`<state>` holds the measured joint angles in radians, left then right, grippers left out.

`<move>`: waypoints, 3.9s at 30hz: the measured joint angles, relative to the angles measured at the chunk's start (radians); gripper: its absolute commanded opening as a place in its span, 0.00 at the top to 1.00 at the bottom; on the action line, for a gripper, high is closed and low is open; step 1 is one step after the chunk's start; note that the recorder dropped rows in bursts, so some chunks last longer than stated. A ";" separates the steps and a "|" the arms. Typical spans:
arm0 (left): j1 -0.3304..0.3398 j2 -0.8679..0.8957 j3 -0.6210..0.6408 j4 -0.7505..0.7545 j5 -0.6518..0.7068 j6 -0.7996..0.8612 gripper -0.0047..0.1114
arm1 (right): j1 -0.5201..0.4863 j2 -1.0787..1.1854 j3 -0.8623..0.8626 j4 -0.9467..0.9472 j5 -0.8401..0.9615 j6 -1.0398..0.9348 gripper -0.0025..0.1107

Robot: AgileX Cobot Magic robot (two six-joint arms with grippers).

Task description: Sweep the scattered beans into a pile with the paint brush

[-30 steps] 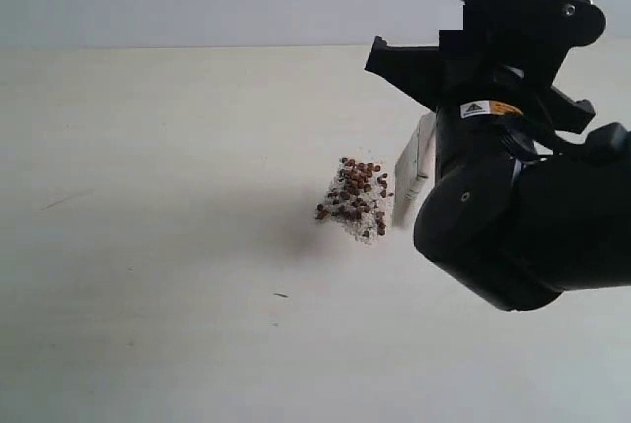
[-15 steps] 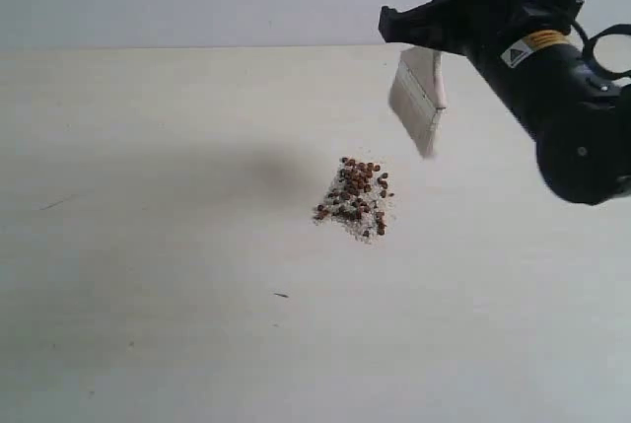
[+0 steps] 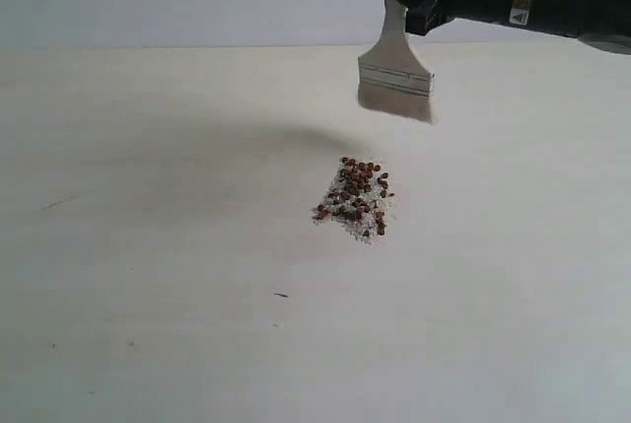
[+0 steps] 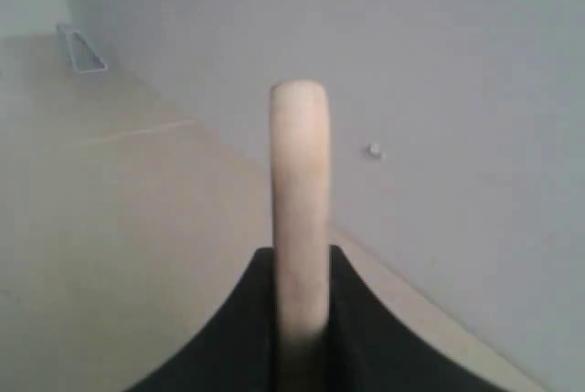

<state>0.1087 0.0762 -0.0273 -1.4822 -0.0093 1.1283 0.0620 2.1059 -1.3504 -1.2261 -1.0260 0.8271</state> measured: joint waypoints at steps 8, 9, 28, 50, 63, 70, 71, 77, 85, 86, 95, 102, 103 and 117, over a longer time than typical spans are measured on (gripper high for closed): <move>0.000 0.000 0.000 0.000 0.000 0.000 0.96 | 0.000 0.170 -0.124 -0.040 -0.023 0.007 0.98; 0.000 0.000 0.000 0.000 0.000 0.000 0.96 | 0.000 0.172 -0.126 -0.042 -0.037 0.007 0.98; 0.000 0.000 0.000 0.000 0.000 0.000 0.96 | 0.000 0.180 -0.126 -0.056 -0.160 -0.001 0.98; 0.000 0.000 0.000 0.000 0.000 0.000 0.96 | -0.002 0.192 -0.128 -0.194 -0.194 0.122 0.98; 0.000 0.000 0.000 0.000 0.000 0.000 0.96 | -0.004 0.140 -0.128 -0.180 -0.190 0.104 0.98; 0.000 0.000 0.000 0.000 0.000 0.000 0.96 | -0.031 0.122 -0.128 -0.179 -0.190 0.109 0.98; 0.000 0.000 0.000 0.000 0.000 0.000 0.96 | -0.039 0.122 -0.125 -0.175 -0.190 0.110 0.98; 0.000 0.000 0.000 0.000 0.000 0.000 0.96 | -0.101 0.122 -0.051 -0.132 -0.190 0.100 0.98; 0.000 0.000 0.000 0.000 0.000 0.000 0.96 | -0.128 0.120 -0.019 -0.180 -0.193 0.118 0.98; 0.000 0.000 0.000 0.000 0.000 0.000 0.96 | -0.128 0.117 -0.019 -0.180 -0.193 0.118 0.98; 0.000 0.000 0.000 0.000 0.000 0.000 0.96 | -0.179 -0.041 -0.019 -0.171 -0.186 0.291 0.98; 0.000 0.000 0.000 0.000 0.000 0.000 0.96 | -0.218 -0.167 0.042 -0.270 -0.185 0.478 0.98; 0.000 0.000 0.000 0.000 0.000 0.000 0.96 | -0.216 -0.176 0.075 -0.267 -0.187 0.470 0.98; 0.000 0.000 0.000 0.000 0.000 0.000 0.96 | -0.185 -0.377 0.470 -0.191 -0.184 0.167 0.98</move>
<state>0.1087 0.0762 -0.0273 -1.4822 -0.0089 1.1283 -0.1232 1.7288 -0.8807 -1.4171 -1.2103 0.9940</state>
